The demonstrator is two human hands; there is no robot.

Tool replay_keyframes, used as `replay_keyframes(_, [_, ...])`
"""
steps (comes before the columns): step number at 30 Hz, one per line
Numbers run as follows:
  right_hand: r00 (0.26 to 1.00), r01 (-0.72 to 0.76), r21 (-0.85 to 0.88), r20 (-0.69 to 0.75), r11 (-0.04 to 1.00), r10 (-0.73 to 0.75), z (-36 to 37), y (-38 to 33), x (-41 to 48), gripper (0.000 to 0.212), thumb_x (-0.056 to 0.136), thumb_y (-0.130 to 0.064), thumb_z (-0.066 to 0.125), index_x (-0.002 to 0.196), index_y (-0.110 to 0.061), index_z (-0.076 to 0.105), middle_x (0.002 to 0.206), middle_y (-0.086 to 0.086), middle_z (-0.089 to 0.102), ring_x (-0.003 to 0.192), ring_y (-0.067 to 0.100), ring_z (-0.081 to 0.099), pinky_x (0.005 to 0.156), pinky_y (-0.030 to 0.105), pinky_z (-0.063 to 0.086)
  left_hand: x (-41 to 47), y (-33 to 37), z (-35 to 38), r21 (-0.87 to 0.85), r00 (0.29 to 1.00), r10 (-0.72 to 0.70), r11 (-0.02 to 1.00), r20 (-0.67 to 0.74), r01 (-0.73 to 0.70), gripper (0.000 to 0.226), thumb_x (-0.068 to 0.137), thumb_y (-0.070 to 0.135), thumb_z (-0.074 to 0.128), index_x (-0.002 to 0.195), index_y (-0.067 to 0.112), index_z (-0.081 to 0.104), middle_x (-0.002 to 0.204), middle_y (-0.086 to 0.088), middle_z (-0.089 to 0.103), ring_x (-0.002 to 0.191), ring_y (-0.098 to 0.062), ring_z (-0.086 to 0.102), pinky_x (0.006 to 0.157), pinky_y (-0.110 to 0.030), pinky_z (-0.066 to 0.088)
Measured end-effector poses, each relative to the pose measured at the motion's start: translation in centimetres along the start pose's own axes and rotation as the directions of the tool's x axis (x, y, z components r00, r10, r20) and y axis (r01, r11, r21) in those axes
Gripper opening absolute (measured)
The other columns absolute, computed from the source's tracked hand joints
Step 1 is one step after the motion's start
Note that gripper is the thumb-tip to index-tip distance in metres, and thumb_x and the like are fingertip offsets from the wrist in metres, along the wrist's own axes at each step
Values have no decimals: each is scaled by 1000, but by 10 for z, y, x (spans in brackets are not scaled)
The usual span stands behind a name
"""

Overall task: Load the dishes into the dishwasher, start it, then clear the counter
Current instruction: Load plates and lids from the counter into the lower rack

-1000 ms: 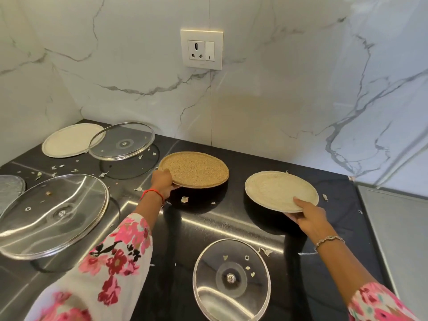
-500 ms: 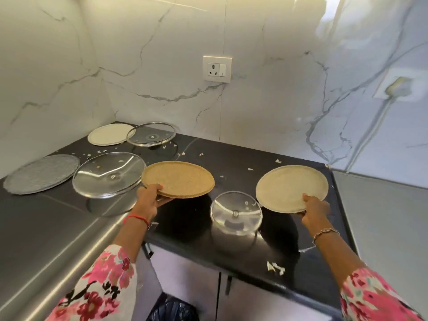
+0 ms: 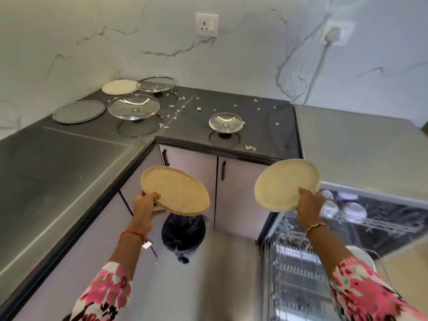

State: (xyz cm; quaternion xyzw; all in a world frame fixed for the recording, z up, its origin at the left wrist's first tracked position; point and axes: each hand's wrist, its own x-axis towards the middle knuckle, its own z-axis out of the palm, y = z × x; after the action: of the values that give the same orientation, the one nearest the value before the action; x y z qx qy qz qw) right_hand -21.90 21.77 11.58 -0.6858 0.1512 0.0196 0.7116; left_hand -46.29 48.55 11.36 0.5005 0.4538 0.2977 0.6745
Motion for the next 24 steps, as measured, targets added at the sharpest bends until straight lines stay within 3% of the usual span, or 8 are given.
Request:
replay_keyframes(5, [998,-32,-231,41,973,42,-90,58,-46,41,86,-2,55,126,7,48,124,22,55,112,39,53,77,36,43,-82,-68,2,324,991,-128,940,50,105,19,85,-4,47,103,-1,50,98,-20,57,86,-35,57,73,-50,54])
replay_keyframes(9, [994,-18,-393,92,919,59,-174,93,-78,37,86,1,50,122,10,50,120,26,56,111,42,53,81,40,44,-144,-122,17,566,967,-175,823,184,41,11,84,-1,47,94,3,48,93,-18,54,71,-32,56,43,-34,53])
replay_keyframes(11, [993,11,-492,110,871,50,-219,107,-90,37,84,-5,51,117,12,53,117,29,58,107,42,54,83,42,44,-174,-150,27,656,956,-194,754,220,2,11,82,0,48,94,1,49,91,-18,55,69,-32,57,39,-32,52])
replay_keyframes(13, [989,28,-545,138,838,57,-266,118,-99,38,83,-7,49,115,12,53,116,29,58,107,43,54,84,42,44,-205,-177,38,706,944,-220,708,245,-17,14,77,3,50,91,1,53,87,-18,57,74,-37,59,45,-39,55])
replay_keyframes(16, [982,74,-616,180,784,49,-341,128,-112,52,76,-21,42,114,12,54,114,29,58,105,43,55,83,42,44,-253,-223,57,762,942,-194,641,275,-90,14,56,16,46,62,4,49,64,-15,50,67,-36,58,56,-49,55])
replay_keyframes(18, [978,99,-629,205,771,42,-382,134,-117,63,67,-25,36,115,10,55,112,28,61,101,42,57,81,41,47,-289,-243,69,791,940,-170,595,295,-141,11,59,12,50,54,7,42,53,-7,42,60,-32,53,56,-43,51])
replay_keyframes(21, [978,75,-657,194,751,72,-439,133,-121,55,74,-23,38,115,9,56,110,27,62,99,41,59,78,37,47,-346,-262,90,817,935,-156,546,318,-186,22,71,-3,55,55,6,43,50,-3,39,59,-26,46,54,-34,33])
replay_keyframes(24, [982,62,-664,173,745,73,-477,133,-118,56,70,-24,34,109,10,57,107,27,62,98,41,59,73,33,42,-377,-280,109,812,936,-137,549,323,-200,31,74,-3,54,49,10,40,53,-5,43,62,-26,46,56,-30,30])
